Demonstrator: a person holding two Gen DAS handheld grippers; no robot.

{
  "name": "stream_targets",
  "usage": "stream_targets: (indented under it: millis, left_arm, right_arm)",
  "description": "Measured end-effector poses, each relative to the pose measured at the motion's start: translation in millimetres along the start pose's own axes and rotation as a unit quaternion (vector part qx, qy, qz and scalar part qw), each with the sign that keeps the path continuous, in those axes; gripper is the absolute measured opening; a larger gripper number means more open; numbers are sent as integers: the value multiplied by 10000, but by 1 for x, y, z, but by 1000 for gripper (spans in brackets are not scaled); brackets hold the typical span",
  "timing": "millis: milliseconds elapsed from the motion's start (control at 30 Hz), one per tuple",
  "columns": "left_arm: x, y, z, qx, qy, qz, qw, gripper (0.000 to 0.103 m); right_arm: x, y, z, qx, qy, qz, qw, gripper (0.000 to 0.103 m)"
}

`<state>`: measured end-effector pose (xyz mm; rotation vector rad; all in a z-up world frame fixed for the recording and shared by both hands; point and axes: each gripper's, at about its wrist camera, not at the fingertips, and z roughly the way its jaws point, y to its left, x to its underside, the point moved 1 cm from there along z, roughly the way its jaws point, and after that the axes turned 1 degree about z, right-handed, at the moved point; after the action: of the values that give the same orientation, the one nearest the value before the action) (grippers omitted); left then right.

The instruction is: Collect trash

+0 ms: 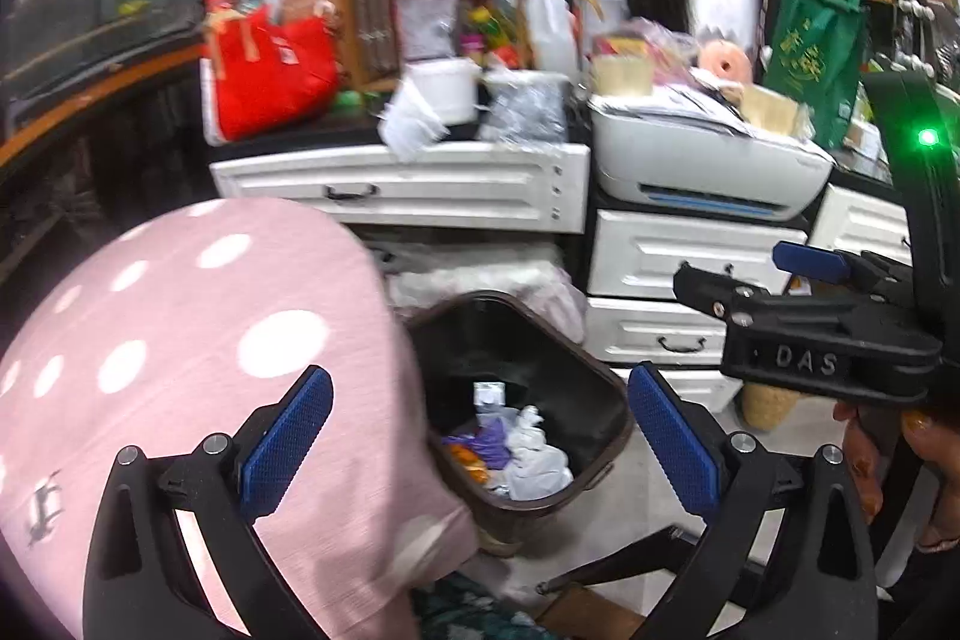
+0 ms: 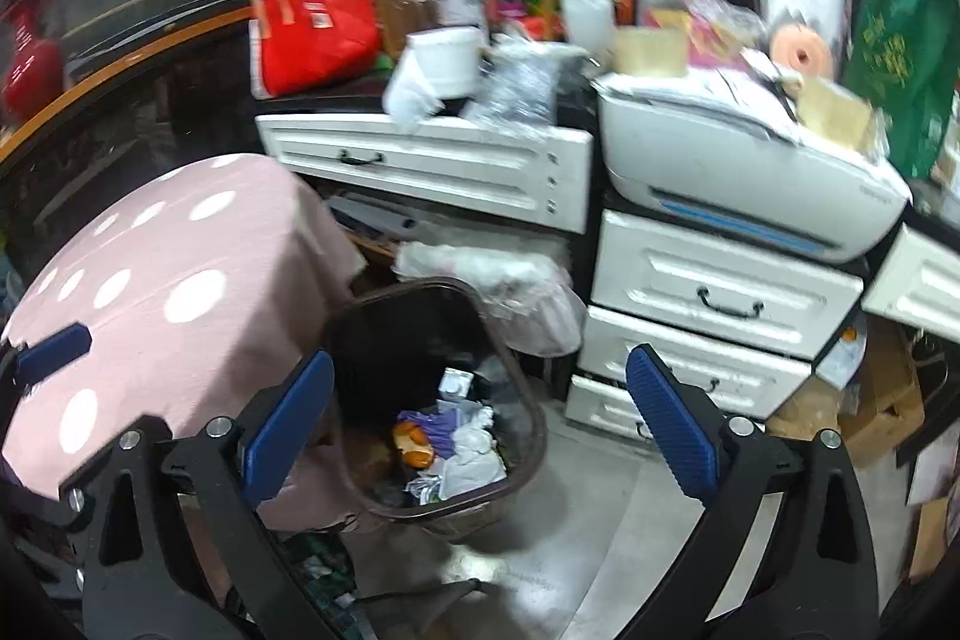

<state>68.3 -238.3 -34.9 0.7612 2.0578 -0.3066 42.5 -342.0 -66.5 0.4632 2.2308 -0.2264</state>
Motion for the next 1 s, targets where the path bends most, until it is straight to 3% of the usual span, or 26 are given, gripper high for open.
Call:
stream_targets:
  millis: [433,533,1000]
  left_arm:
    - [22,49,-75,-965,-541,-498,9926,97]
    - [27,56,-87,-1067,-567,-668,9904,97]
    - [44,65,-146,-1625,-1063,-1014,9757,97]
  right_arm:
    - [25,62,-64,-174,-723,-528,9958,97]
    - [33,71,-75,-92,-843,-724,9938,97]
    - [54,92,-125,-690,-1319,-857,9851,97]
